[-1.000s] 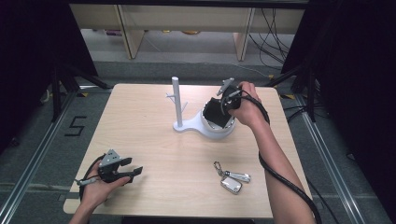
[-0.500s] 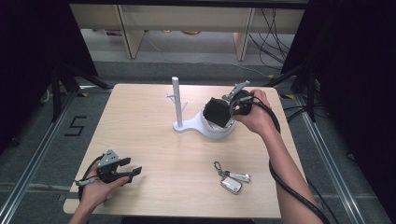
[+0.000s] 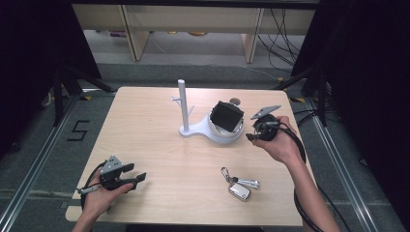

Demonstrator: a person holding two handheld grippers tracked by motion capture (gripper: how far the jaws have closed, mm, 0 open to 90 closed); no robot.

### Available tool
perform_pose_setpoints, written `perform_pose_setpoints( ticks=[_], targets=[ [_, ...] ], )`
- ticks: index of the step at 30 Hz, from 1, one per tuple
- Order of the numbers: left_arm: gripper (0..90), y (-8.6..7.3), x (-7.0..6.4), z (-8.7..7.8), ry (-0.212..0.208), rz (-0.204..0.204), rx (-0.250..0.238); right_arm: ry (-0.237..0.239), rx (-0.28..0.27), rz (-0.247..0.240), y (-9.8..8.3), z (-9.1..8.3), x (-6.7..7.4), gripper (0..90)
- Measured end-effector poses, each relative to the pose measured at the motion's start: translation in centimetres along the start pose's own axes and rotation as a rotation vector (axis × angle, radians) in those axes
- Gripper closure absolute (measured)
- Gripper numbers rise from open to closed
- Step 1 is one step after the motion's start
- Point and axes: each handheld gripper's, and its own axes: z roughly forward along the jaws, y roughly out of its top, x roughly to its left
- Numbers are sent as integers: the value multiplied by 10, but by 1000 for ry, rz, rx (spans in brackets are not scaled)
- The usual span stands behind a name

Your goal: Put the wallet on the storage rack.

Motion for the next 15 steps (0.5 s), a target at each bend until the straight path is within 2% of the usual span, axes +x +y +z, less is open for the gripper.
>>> perform_pose_setpoints(
  ticks=[4,9,10,11,15],
  targets=[
    [329,0,-1,1,-7,2,0,7,-4,35,-18,-1,8,576],
    [329,2,-4,4,-13,14,-1,60,14,100,-40,5,24,583],
    [329,2,-6,5,-7,8,-13,68,17,102,-44,7,27,585],
    [329,3,-6,4,-3,13,-1,70,21,108,-47,8,29,590],
    [329,4,-8,6,-15,17,-12,108,35,132,-56,11,38,616]
  ],
)
